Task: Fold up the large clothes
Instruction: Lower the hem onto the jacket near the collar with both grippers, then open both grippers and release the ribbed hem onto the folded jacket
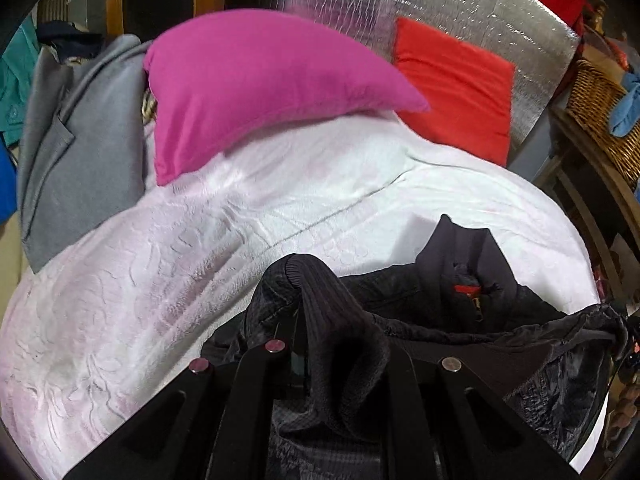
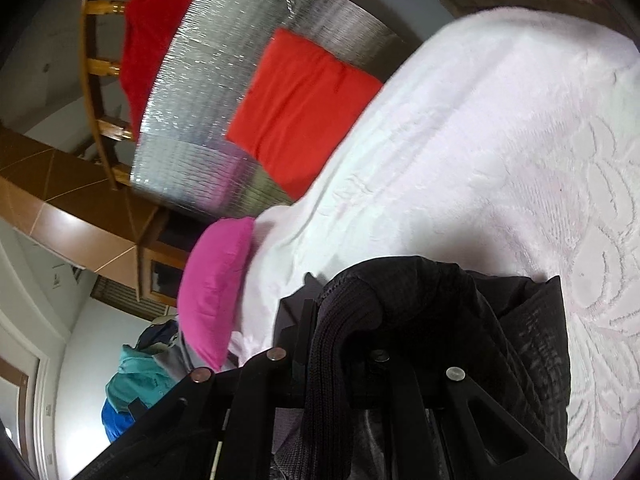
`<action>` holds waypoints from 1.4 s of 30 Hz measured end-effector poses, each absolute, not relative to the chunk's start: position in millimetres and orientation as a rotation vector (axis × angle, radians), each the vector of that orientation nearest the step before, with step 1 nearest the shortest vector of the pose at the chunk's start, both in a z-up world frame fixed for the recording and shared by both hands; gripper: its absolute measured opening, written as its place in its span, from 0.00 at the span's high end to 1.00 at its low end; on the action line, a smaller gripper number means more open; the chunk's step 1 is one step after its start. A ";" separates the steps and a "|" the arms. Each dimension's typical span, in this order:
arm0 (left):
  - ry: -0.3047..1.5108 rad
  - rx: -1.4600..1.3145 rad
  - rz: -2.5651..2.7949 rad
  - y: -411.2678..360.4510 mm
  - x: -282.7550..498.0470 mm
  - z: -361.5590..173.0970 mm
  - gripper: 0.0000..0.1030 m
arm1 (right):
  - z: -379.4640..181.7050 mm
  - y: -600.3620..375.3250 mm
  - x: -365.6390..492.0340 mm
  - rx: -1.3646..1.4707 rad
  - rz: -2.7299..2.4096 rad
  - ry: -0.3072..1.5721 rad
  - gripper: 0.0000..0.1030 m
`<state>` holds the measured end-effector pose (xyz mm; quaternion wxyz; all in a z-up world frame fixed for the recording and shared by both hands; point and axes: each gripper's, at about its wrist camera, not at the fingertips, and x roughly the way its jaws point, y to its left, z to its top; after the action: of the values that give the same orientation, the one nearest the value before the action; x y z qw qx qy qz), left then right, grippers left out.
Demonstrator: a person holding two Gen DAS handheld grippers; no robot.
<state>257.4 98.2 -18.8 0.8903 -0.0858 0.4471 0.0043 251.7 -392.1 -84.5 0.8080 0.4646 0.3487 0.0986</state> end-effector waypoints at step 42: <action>0.802 -0.371 -0.034 143.0 269.2 -9.5 0.26 | -77.8 -411.2 269.2 0.916 0.173 0.803 0.27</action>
<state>269.2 143.0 -9.5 0.9038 -0.1794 0.3881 -0.0164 269.2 -411.2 -77.8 0.8166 0.4296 0.3768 0.0813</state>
